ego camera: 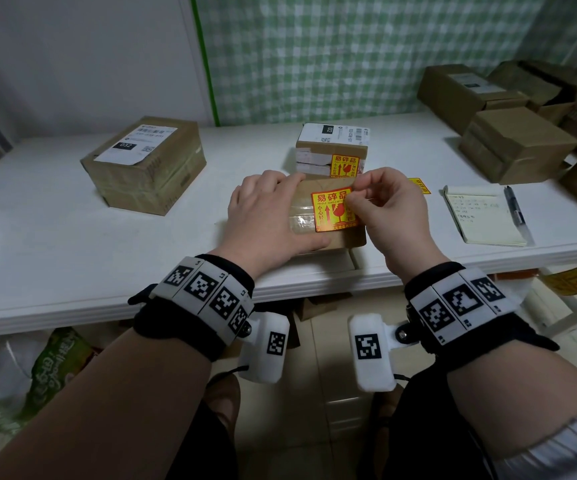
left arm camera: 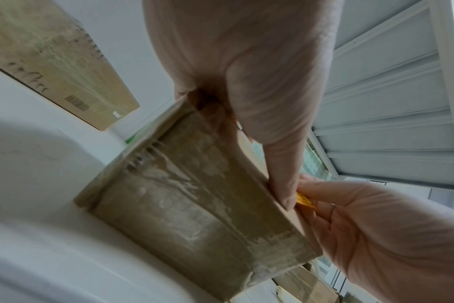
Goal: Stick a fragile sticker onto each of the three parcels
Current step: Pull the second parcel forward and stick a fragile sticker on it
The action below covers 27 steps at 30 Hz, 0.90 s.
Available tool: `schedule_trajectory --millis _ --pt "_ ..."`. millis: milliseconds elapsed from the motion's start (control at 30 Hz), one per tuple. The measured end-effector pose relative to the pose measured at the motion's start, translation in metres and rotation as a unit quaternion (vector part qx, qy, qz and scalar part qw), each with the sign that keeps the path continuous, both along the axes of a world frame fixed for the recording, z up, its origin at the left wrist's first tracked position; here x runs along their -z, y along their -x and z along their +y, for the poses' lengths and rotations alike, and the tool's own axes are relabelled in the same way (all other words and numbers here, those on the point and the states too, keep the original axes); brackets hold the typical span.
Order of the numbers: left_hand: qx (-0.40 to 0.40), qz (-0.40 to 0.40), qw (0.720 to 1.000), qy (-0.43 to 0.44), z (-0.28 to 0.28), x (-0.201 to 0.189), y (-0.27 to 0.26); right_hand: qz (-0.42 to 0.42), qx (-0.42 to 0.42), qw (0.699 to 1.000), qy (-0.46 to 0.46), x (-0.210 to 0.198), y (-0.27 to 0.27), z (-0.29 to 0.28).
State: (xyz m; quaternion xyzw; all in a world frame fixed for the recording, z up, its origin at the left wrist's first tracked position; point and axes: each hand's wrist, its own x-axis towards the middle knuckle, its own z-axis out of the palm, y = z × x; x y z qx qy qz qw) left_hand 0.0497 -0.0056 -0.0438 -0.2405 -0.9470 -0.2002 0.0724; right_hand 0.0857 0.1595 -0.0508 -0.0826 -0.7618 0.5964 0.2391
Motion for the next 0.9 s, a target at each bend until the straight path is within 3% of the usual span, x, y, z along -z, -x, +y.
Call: schedule_trajectory --millis 400,533,700,800,900 --pt "0.001 0.004 1.000 0.000 0.000 0.001 0.001 0.035 0.076 0.988 -0.132 0.006 -0.002 -0.007" --pt "0.004 0.003 1.000 -0.006 -0.001 0.001 0.000 0.067 0.096 0.967 -0.227 0.012 -0.004 -0.008" --pt "0.006 -0.001 1.000 -0.003 -0.001 -0.001 0.001 0.074 0.153 0.951 -0.259 0.020 -0.005 -0.001" --pt "0.007 -0.004 1.000 -0.002 -0.001 -0.001 0.001 0.046 0.084 0.930 -0.356 0.016 -0.007 -0.007" --pt "0.015 -0.010 1.000 -0.001 -0.002 -0.002 0.002 -0.030 -0.026 0.873 -0.486 0.014 -0.010 -0.021"
